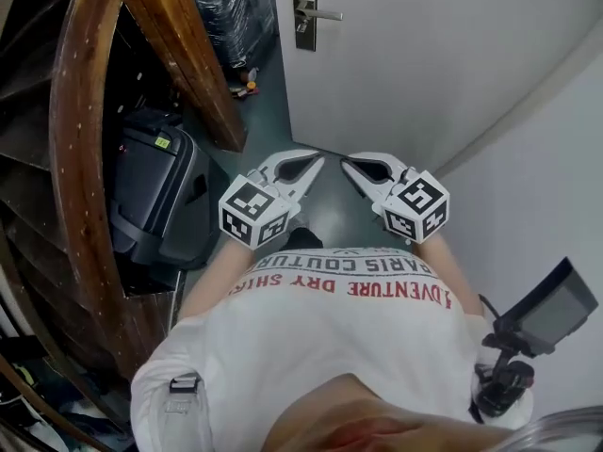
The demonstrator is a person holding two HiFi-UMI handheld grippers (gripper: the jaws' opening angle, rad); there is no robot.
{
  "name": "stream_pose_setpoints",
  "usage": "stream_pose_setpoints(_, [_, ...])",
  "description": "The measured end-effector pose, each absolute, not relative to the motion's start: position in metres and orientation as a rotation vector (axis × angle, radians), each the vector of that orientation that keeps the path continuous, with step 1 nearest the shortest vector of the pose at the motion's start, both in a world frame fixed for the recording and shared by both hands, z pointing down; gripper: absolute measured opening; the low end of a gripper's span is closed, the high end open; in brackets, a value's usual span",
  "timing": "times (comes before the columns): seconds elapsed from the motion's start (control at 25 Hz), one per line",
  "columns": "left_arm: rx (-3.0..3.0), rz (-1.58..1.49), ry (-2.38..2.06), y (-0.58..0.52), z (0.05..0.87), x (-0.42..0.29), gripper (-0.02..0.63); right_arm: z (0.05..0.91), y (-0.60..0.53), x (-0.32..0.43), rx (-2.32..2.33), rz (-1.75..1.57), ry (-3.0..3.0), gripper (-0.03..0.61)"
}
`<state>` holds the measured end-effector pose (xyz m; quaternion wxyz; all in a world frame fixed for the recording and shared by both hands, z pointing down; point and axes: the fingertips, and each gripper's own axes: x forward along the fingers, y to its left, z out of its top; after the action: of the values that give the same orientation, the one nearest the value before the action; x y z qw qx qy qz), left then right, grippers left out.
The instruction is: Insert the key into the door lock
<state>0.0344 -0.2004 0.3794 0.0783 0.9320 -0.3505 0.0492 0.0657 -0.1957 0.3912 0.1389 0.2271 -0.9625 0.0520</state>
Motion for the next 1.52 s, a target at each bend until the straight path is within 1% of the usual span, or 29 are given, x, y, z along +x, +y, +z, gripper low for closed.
stream_pose_setpoints(0.12, [2.783,0.144,-1.041,-0.154,0.371,0.036,0.002,0.389,-0.153,0.066,0.646,0.162,-2.772,0.002])
stream_pose_setpoints(0.36, [2.814,0.242,-1.035,-0.083,0.374,0.028,0.002,0.391,-0.095,0.062,0.703,0.160,-2.732,0.002])
stream_pose_setpoints(0.6, [2.812,0.346,-0.979,0.020,0.400,0.005,0.002,0.419,0.004,0.027,0.706,0.232,-2.703,0.002])
stream_pose_setpoints(0.76, [2.797,0.335,-0.916,0.093,0.404,-0.010,0.002,0.426,0.081,0.008,0.740,0.250,-2.695,0.002])
stream_pose_setpoints(1.0, [2.830,0.364,-0.864,0.191,0.387,-0.024,0.002,0.402,0.175,-0.003,0.837,0.253,-2.716,0.002])
stream_pose_setpoints(1.32, [2.863,0.336,-0.872,0.263,0.358,-0.034,0.002,0.373,0.247,-0.016,0.846,0.211,-2.740,0.002])
stream_pose_setpoints(1.52, [2.869,0.311,-0.871,0.282,0.348,-0.023,0.002,0.367,0.275,-0.005,0.854,0.178,-2.729,0.002])
